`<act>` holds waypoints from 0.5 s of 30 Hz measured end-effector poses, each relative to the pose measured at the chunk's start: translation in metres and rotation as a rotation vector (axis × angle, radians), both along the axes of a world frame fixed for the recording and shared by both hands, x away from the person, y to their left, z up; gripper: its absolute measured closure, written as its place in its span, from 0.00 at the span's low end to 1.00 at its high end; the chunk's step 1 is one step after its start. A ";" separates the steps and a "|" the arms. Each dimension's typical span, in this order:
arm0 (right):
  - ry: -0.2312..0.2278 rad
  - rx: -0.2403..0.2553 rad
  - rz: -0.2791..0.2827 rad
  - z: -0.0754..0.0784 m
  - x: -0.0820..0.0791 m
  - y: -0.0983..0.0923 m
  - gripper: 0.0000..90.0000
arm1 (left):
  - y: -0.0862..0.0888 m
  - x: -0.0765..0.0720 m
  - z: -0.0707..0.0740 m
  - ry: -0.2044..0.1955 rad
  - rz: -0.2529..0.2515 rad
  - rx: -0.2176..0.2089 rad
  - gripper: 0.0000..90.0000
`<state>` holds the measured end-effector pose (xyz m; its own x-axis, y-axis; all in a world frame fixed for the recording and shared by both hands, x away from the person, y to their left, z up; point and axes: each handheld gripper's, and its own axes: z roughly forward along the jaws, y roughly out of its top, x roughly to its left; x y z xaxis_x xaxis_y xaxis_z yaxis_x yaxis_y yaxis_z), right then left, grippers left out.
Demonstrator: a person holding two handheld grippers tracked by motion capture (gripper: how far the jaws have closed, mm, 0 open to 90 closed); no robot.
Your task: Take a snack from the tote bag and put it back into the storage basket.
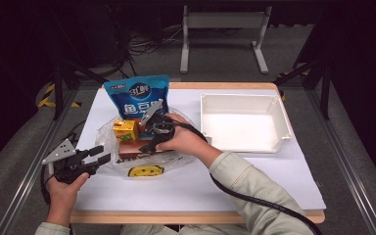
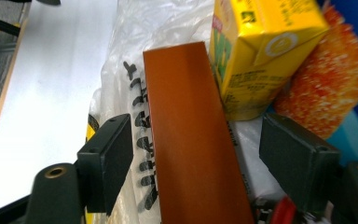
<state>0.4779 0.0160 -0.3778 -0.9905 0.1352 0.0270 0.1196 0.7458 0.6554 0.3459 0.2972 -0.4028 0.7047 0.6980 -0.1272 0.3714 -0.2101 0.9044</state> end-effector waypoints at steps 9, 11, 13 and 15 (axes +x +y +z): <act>-0.007 -0.031 0.013 -0.009 -0.001 0.007 0.29 | 0.000 0.000 0.000 0.001 -0.002 -0.006 0.58; -0.005 -0.038 0.015 -0.012 -0.002 0.008 0.29 | 0.000 0.000 0.000 0.000 -0.004 -0.007 0.58; -0.009 -0.045 0.020 -0.014 -0.002 0.009 0.28 | 0.000 0.000 0.000 0.002 -0.004 -0.008 0.58; -0.020 -0.053 0.022 -0.016 -0.002 0.010 0.27 | 0.001 0.000 0.000 0.002 -0.004 -0.007 0.58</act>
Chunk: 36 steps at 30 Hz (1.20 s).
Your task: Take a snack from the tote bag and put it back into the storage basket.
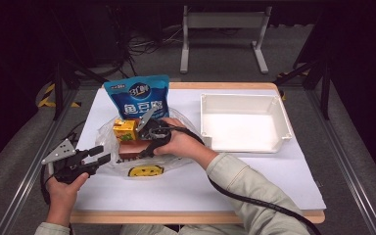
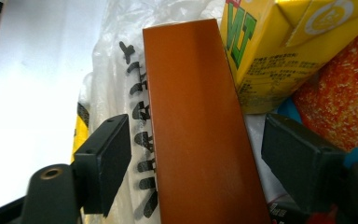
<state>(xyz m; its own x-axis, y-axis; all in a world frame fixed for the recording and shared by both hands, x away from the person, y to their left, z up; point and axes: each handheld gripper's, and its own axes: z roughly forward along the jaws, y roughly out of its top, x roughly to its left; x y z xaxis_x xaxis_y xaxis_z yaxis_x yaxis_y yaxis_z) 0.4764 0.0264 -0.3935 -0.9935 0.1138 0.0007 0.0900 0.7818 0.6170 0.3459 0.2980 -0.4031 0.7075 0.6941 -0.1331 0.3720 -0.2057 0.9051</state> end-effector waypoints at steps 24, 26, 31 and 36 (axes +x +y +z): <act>-0.022 -0.126 0.021 -0.009 0.000 0.013 0.32 | 0.003 -0.004 -0.001 0.007 0.011 -0.002 0.57; -0.027 -0.137 0.029 -0.010 0.000 0.014 0.32 | 0.003 -0.003 -0.001 0.005 0.007 0.003 0.57; -0.025 -0.176 0.026 -0.009 -0.001 0.016 0.33 | 0.002 -0.002 -0.001 0.005 0.006 0.004 0.57; -0.036 -0.201 0.029 -0.010 -0.001 0.017 0.34 | 0.002 -0.002 -0.001 0.006 0.006 0.004 0.57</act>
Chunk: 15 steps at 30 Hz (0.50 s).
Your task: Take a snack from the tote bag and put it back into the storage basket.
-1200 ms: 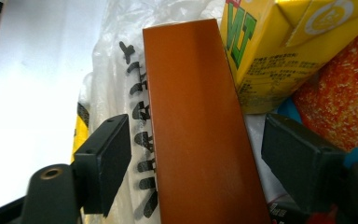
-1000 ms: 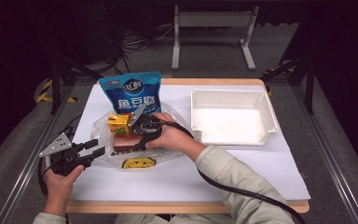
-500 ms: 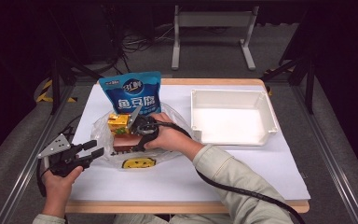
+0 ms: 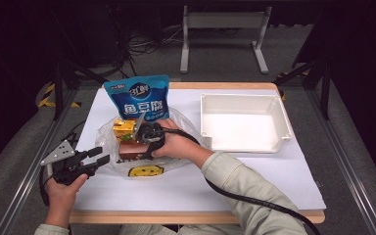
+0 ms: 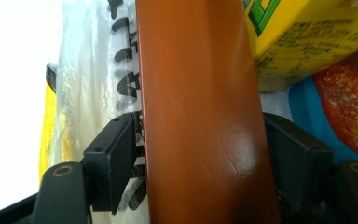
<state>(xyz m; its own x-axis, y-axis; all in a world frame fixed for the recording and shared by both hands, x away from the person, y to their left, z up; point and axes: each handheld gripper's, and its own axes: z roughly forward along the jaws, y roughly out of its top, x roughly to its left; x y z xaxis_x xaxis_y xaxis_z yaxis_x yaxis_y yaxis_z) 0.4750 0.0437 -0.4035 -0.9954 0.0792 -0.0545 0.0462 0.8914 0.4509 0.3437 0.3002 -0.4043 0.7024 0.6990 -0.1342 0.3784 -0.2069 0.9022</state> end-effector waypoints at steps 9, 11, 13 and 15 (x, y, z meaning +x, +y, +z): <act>0.000 -0.036 0.005 0.001 0.003 0.001 0.41 | 0.001 0.000 0.000 0.004 0.001 -0.006 0.57; -0.007 -0.049 0.019 0.001 0.003 0.001 0.44 | 0.001 0.000 0.000 0.004 0.001 -0.009 0.57; -0.011 -0.046 0.026 0.001 0.003 0.000 0.46 | 0.000 0.001 0.000 0.003 0.001 -0.009 0.57; -0.013 -0.044 0.031 0.001 0.002 -0.001 0.46 | 0.000 0.001 0.000 0.002 -0.001 -0.007 0.57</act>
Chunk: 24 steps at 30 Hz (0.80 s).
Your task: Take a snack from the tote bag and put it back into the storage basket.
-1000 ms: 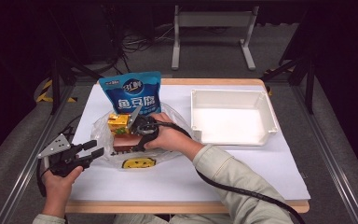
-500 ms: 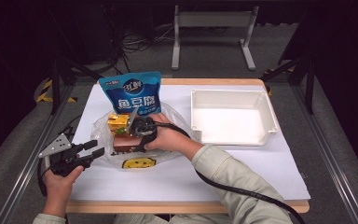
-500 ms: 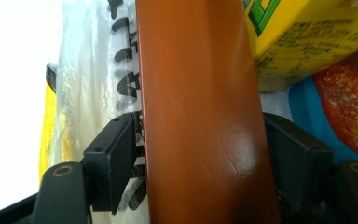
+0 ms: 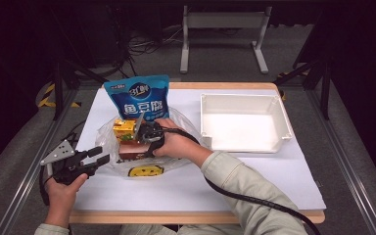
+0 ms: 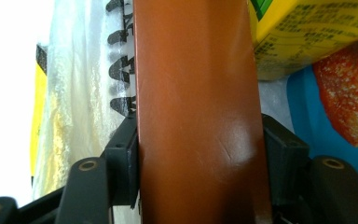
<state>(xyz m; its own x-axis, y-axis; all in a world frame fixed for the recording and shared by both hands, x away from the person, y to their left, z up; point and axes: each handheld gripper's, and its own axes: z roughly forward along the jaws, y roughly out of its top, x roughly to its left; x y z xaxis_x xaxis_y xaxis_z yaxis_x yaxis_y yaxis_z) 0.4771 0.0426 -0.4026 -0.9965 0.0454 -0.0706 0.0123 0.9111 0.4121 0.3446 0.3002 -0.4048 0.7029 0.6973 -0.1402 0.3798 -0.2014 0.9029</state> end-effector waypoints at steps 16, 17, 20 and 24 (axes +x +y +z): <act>-0.005 0.164 -0.005 0.023 -0.003 -0.010 0.47 | -0.001 0.002 0.000 -0.003 -0.004 0.002 0.57; -0.005 0.181 -0.004 0.025 -0.003 -0.011 0.47 | -0.001 0.002 0.000 -0.002 -0.004 0.002 0.57; -0.004 0.219 -0.004 0.032 -0.004 -0.012 0.47 | -0.001 0.001 0.000 -0.001 -0.002 0.003 0.57; 0.000 0.247 -0.006 0.038 -0.004 -0.012 0.47 | -0.001 0.000 0.000 0.001 -0.001 0.001 0.57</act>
